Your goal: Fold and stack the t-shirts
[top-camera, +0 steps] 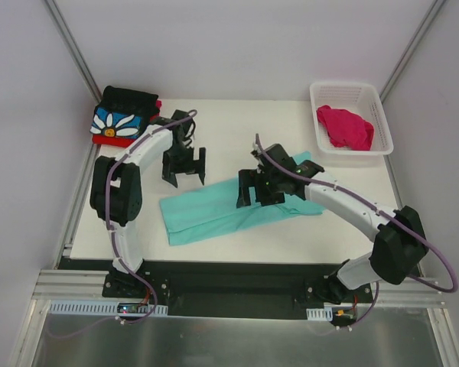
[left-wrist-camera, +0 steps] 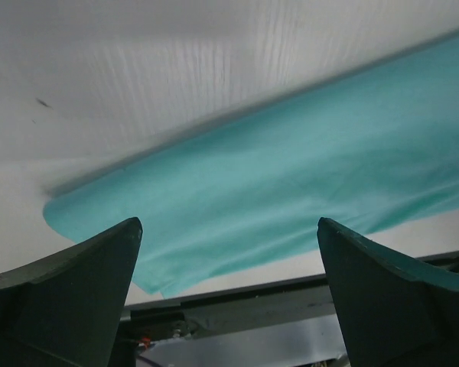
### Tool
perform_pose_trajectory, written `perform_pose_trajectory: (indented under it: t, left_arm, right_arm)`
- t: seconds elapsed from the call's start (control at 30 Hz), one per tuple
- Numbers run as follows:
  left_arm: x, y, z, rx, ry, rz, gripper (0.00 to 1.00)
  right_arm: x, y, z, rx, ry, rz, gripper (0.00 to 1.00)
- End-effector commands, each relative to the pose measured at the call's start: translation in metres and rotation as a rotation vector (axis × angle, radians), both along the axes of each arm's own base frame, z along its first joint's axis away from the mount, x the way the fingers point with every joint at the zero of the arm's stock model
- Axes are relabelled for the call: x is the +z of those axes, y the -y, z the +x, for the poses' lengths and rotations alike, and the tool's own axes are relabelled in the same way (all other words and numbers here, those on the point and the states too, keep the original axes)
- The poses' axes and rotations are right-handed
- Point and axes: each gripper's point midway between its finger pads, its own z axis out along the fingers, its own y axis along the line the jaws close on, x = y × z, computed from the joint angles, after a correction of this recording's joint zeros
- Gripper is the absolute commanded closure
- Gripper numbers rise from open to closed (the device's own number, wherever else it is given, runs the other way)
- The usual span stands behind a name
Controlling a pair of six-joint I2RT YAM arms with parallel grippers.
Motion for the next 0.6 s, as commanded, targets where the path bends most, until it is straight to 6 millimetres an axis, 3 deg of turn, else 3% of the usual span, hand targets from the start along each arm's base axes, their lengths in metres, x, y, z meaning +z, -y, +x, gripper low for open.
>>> perform_pose_trajectory:
  t: [0.0, 0.1, 0.3, 0.47, 0.57]
  left_arm:
    - [0.012, -0.005, -0.042, -0.010, -0.064, 0.006, 0.01]
    - [0.006, -0.017, -0.056, 0.023, -0.082, 0.059, 0.01]
    - [-0.003, -0.014, -0.078, 0.074, -0.097, 0.029, 0.01]
    - [-0.019, -0.011, -0.086, 0.106, -0.114, 0.014, 0.01]
    - [-0.029, -0.004, -0.083, 0.099, -0.084, -0.006, 0.01]
  right_arm:
    - [-0.017, 0.077, 0.038, -0.285, -0.005, -0.237, 0.04]
    - [-0.027, 0.108, 0.049, -0.376, 0.011, -0.332, 0.04]
    - [-0.044, 0.151, 0.055, -0.527, 0.008, -0.511, 0.04]
    - [-0.060, 0.164, 0.062, -0.584, -0.035, -0.586, 0.04]
    - [-0.058, 0.171, 0.072, -0.607, -0.039, -0.658, 0.04]
